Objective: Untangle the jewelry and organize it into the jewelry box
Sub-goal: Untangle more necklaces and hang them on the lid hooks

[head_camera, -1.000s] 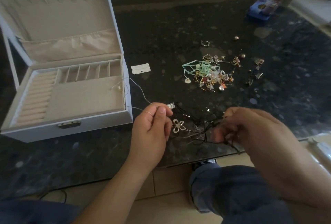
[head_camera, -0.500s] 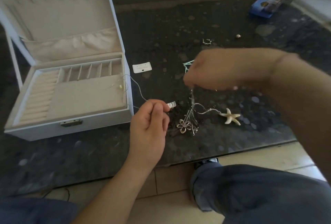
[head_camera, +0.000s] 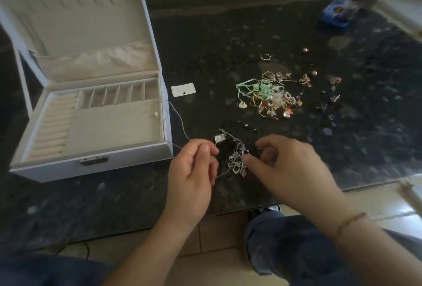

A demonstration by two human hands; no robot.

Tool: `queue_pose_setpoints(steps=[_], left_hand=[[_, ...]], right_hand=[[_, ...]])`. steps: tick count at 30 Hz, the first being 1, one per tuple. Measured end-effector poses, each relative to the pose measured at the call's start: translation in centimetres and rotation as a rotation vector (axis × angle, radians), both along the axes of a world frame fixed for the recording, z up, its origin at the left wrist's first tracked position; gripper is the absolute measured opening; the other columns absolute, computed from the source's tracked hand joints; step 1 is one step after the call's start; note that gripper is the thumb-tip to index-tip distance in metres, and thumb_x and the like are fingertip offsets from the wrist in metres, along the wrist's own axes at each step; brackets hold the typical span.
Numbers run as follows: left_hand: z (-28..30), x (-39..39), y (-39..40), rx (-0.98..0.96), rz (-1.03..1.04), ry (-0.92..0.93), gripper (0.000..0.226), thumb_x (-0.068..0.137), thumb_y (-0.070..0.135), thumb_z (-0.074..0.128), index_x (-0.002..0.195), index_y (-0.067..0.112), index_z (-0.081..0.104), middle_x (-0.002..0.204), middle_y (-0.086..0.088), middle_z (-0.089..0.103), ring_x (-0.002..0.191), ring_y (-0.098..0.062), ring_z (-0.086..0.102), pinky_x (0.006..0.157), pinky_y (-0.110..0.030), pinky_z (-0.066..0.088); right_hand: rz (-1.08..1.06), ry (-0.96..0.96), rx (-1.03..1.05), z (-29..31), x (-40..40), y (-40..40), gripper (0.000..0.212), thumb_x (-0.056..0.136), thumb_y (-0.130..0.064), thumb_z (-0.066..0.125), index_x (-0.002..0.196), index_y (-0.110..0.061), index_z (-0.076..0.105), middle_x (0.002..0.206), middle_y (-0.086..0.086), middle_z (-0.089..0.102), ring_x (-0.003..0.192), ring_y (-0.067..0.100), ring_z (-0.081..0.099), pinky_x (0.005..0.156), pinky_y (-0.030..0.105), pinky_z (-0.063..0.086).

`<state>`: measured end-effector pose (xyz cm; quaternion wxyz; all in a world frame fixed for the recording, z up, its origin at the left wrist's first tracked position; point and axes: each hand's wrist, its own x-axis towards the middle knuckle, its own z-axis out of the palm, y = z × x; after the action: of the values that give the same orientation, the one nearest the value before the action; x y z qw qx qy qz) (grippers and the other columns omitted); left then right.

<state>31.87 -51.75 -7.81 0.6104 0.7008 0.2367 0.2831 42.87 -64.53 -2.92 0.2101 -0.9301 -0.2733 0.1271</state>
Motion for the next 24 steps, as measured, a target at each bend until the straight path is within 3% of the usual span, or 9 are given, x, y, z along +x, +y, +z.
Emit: queue_pose_setpoints(steps=[4,7,9,12,15,20,24], left_hand=[[0.1,-0.2,0.1,-0.011,0.003,-0.014,0.029,0.103,0.024,0.04,0.085,0.014,0.06,0.056,-0.001,0.045,0.052,-0.013,0.042,0.051,-0.027,0.036],[0.1,-0.3,0.3,-0.002,0.007,-0.018,0.028,0.1,0.027,0.04,0.084,0.015,0.06,0.054,0.0,0.044,0.051,-0.013,0.041,0.05,-0.027,0.036],[0.2,-0.5,0.5,0.043,-0.012,-0.006,0.025,0.099,0.027,0.044,0.085,0.016,0.061,0.055,0.002,0.045,0.051,-0.012,0.041,0.049,-0.027,0.035],[0.4,-0.8,0.6,0.263,-0.105,0.114,0.018,0.094,0.041,0.06,0.087,0.024,0.063,0.055,0.004,0.051,0.05,-0.009,0.046,0.05,-0.023,0.038],[0.3,-0.8,0.7,0.503,-0.172,0.272,0.03,0.082,0.056,0.065,0.089,0.026,0.066,0.051,0.003,0.048,0.047,-0.012,0.047,0.047,-0.027,0.041],[0.1,-0.8,0.9,0.621,-0.182,0.299,0.018,0.093,0.042,0.062,0.086,0.026,0.069,0.05,0.011,0.044,0.047,-0.01,0.045,0.047,-0.031,0.044],[0.2,-0.9,1.0,0.474,-0.189,0.268,0.02,0.098,0.034,0.058,0.081,0.025,0.065,0.054,0.006,0.054,0.048,-0.016,0.051,0.047,-0.033,0.041]], right_hand=[[-0.041,-0.011,-0.039,-1.0,-0.1,0.7,0.042,0.083,-0.058,0.065,0.12,-0.038,0.059,0.086,-0.02,0.057,0.079,0.003,0.048,0.064,0.026,0.036],[-0.057,-0.007,0.008,-1.3,-0.3,1.0,0.018,0.086,-0.051,0.065,0.1,-0.039,0.064,0.077,-0.019,0.058,0.078,0.005,0.054,0.063,0.028,0.039],[-0.044,-0.009,0.035,-1.5,-0.4,1.0,0.013,0.089,-0.047,0.062,0.087,-0.034,0.065,0.076,-0.017,0.06,0.079,0.008,0.058,0.063,0.028,0.042],[0.015,-0.022,0.079,-1.1,-0.5,0.3,0.012,0.091,-0.043,0.06,0.085,-0.033,0.063,0.082,-0.016,0.059,0.077,0.004,0.052,0.06,0.027,0.04],[0.091,0.0,0.143,-0.5,-0.6,-0.5,0.01,0.09,-0.037,0.062,0.081,-0.036,0.058,0.083,-0.016,0.054,0.076,0.001,0.05,0.063,0.022,0.039],[0.112,0.102,0.238,0.3,-0.3,-1.1,0.018,0.093,-0.026,0.06,0.075,-0.029,0.057,0.077,-0.01,0.059,0.081,-0.002,0.052,0.067,0.008,0.039],[0.131,0.246,0.338,0.5,0.4,-2.1,0.023,0.094,-0.032,0.056,0.072,-0.027,0.063,0.069,-0.005,0.064,0.058,0.01,0.053,0.054,0.022,0.042]])
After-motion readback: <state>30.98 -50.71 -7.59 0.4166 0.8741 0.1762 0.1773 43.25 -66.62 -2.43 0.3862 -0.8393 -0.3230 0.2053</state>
